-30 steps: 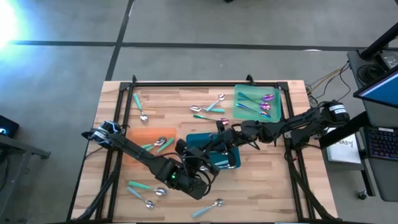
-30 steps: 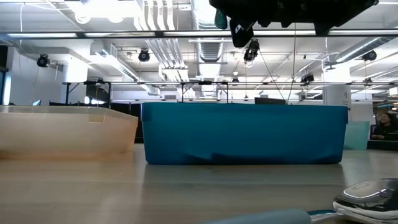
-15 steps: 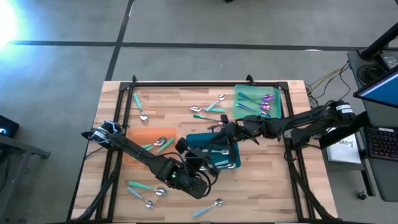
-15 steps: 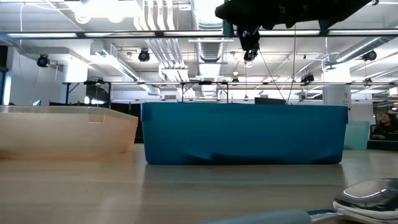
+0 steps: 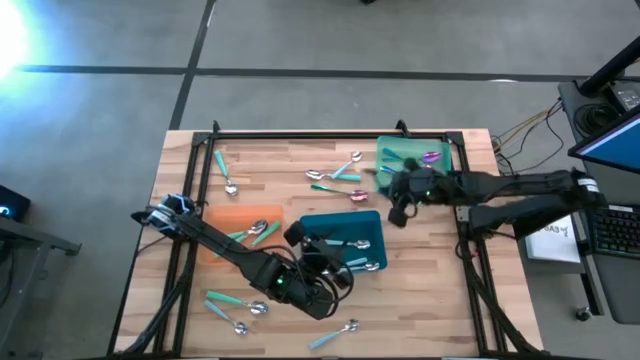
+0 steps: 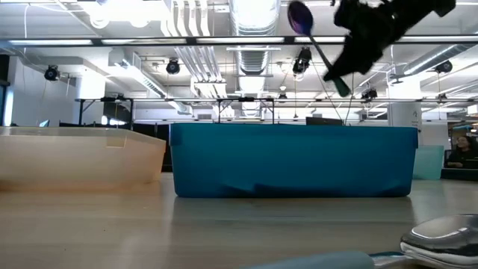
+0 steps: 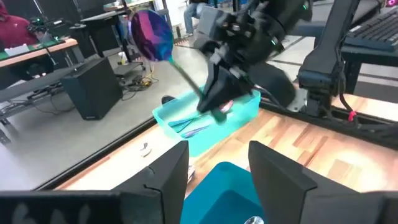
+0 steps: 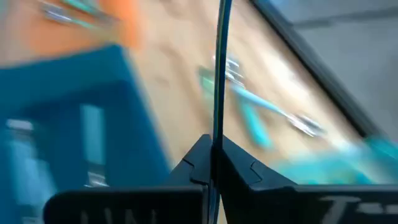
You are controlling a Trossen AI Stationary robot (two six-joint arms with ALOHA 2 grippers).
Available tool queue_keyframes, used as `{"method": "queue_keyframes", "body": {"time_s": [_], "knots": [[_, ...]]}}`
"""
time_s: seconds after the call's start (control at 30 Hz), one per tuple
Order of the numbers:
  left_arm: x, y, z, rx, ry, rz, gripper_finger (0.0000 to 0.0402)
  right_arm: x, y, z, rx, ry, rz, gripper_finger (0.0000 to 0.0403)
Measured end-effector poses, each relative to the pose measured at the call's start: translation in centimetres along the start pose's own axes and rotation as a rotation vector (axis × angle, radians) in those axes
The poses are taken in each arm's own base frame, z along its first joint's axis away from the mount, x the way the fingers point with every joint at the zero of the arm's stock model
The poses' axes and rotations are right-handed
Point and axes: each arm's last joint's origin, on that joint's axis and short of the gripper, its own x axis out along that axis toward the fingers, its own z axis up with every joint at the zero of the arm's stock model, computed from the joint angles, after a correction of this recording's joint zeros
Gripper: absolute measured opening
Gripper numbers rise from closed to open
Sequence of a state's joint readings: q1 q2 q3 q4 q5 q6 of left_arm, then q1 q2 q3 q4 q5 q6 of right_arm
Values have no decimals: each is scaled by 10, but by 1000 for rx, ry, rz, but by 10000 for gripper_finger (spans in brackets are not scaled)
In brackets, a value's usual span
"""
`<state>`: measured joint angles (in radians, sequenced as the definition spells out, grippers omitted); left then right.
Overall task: Sort silverware by color (type)
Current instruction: Put the blue spoon into the green bin
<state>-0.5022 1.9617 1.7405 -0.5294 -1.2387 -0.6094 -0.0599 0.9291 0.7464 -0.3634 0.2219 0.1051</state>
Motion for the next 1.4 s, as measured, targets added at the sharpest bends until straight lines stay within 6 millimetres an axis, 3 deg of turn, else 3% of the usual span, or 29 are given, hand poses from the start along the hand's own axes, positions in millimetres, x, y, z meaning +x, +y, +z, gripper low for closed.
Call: {"method": "queue_keyframes", "body": {"time_s": [0.2,0.4,0.53,0.97,1.23,1.4], "knots": [[0,1,-2,29,9,5,153,-6,-45,-19,79,170,-264,8],[-2,1,-3,38,11,1,153,9,-89,-45,188,355,-430,8],[-5,1,-5,53,14,-5,153,20,-108,-62,279,451,-433,8],[-6,8,-14,67,88,-2,153,44,-116,-81,322,602,-426,8],[-2,12,-17,89,132,-6,153,41,-114,-80,347,597,-396,10],[0,18,-20,102,166,10,153,36,-113,-78,329,577,-377,34]]}}
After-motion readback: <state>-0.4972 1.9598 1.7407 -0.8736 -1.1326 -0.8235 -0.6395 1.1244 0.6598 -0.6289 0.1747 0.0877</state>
